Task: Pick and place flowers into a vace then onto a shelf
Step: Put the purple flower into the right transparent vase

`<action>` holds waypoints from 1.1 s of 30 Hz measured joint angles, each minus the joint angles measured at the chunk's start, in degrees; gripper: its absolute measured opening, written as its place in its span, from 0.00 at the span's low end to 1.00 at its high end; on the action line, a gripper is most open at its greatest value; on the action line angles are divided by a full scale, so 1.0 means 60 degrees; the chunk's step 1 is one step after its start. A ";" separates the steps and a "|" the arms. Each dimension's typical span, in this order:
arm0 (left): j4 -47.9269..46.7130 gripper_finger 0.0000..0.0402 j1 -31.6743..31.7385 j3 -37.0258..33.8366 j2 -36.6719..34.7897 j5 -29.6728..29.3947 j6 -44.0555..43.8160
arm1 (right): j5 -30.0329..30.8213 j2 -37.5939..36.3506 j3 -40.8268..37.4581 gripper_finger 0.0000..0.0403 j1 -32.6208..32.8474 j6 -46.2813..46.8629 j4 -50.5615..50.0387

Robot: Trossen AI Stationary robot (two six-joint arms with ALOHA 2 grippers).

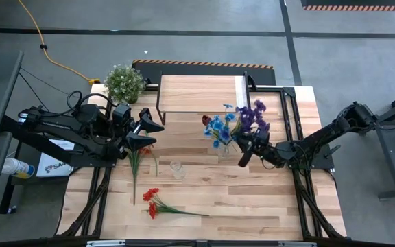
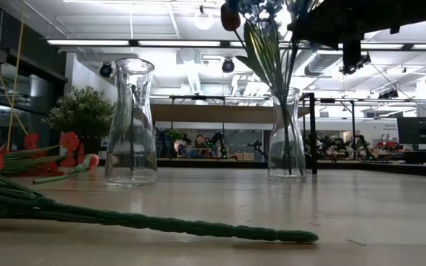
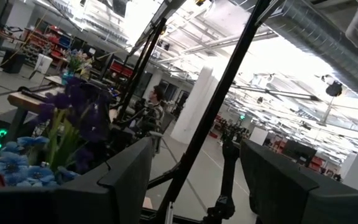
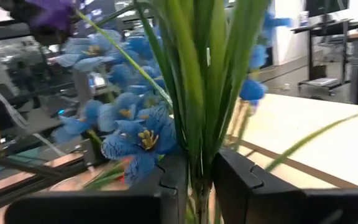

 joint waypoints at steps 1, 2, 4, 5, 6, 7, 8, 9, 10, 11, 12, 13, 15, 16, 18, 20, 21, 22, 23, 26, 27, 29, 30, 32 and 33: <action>0.0001 0.69 0.0003 0.0000 -0.0001 0.0004 0.0000 | -0.0110 0.0000 -0.0002 0.14 0.0000 0.0000 -0.0003; 0.0002 0.69 0.0003 0.0000 0.0003 0.0004 -0.0002 | -0.0209 0.0000 -0.0002 0.14 0.0000 0.0002 -0.0006; 0.0004 0.69 -0.0001 0.0000 0.0003 0.0009 -0.0004 | -0.0383 0.0000 0.0000 0.14 0.0001 0.0000 -0.0027; 0.0004 0.69 -0.0001 0.0000 0.0003 0.0012 -0.0004 | -0.0443 0.0000 -0.0002 0.14 0.0005 0.0002 -0.0031; 0.0000 0.69 0.0003 0.0000 0.0000 0.0023 -0.0004 | -0.0452 0.0000 -0.0004 0.14 0.0026 0.0015 -0.0034; 0.0000 0.69 -0.0001 0.0000 0.0003 0.0029 -0.0004 | -0.0452 0.0000 -0.0004 0.15 0.0037 0.0045 -0.0038; 0.0003 0.69 0.0000 0.0000 0.0002 0.0033 -0.0004 | -0.0452 0.0000 -0.0004 0.15 0.0047 0.0125 -0.0082; 0.0004 0.69 0.0002 0.0000 0.0003 0.0029 -0.0004 | -0.0452 -0.0007 -0.0004 0.15 0.0047 0.0252 -0.0187; 0.0001 0.69 0.0003 0.0000 0.0002 0.0031 -0.0004 | -0.0454 -0.0007 -0.0003 0.16 0.0047 0.0409 -0.0330; 0.0000 0.69 0.0001 0.0000 0.0003 0.0031 -0.0004 | -0.0456 -0.0007 -0.0003 0.16 0.0047 0.0563 -0.0503; 0.0001 0.69 0.0003 0.0000 0.0001 0.0029 -0.0006 | -0.0466 -0.0007 -0.0004 0.17 0.0047 0.0736 -0.0667; 0.0004 0.69 0.0002 0.0000 0.0003 0.0032 -0.0005 | -0.0523 -0.0007 -0.0004 0.17 0.0047 0.0893 -0.0816; 0.0004 0.69 -0.0001 0.0000 0.0003 0.0030 -0.0007 | -0.0755 -0.0007 -0.0004 0.18 0.0044 0.1053 -0.1006; 0.0004 0.69 0.0003 0.0000 0.0000 0.0033 -0.0007 | -0.0880 -0.0007 -0.0004 0.19 0.0044 0.1064 -0.1040; 0.0004 0.69 0.0003 0.0000 0.0001 0.0032 -0.0007 | -0.1028 -0.0007 -0.0004 0.21 0.0044 0.1067 -0.1032; 0.0004 0.69 0.0003 0.0000 -0.0001 0.0032 -0.0007 | -0.1097 -0.0056 -0.0004 0.23 0.0046 0.1059 -0.1067; 0.0004 0.69 0.0000 0.0000 -0.0001 0.0033 -0.0007 | -0.1158 -0.0097 -0.0004 0.25 0.0045 0.1031 -0.1098; 0.0004 0.69 0.0002 0.0000 -0.0001 0.0033 -0.0007 | -0.1202 -0.0150 -0.0004 0.26 0.0044 0.1027 -0.1101; 0.0004 0.69 0.0003 0.0000 -0.0001 0.0030 -0.0007 | -0.1206 -0.0219 -0.0004 0.27 0.0044 0.1026 -0.1144; 0.0007 0.69 0.0001 0.0000 -0.0001 0.0030 -0.0010 | -0.1248 -0.0479 -0.0004 0.32 0.0045 0.1022 -0.1582; 0.0007 0.69 0.0000 0.0000 -0.0001 0.0033 -0.0011 | -0.1306 -0.0603 -0.0004 0.33 0.0044 0.1060 -0.1830; 0.0007 0.69 0.0003 0.0000 -0.0001 0.0033 -0.0011 | -0.1484 -0.0913 -0.0004 0.35 0.0044 0.1324 -0.2436; 0.0007 0.69 0.0003 0.0000 -0.0001 0.0033 -0.0015 | -0.1619 -0.1078 -0.0004 0.36 0.0035 0.1513 -0.2787; 0.0007 0.69 0.0003 -0.0002 -0.0001 0.0033 -0.0013 | -0.1822 -0.1429 -0.0004 0.38 0.0022 0.1916 -0.3507; 0.0007 0.69 0.0003 0.0000 -0.0001 0.0033 -0.0013 | -0.1956 -0.1611 -0.0004 0.39 0.0022 0.2108 -0.3852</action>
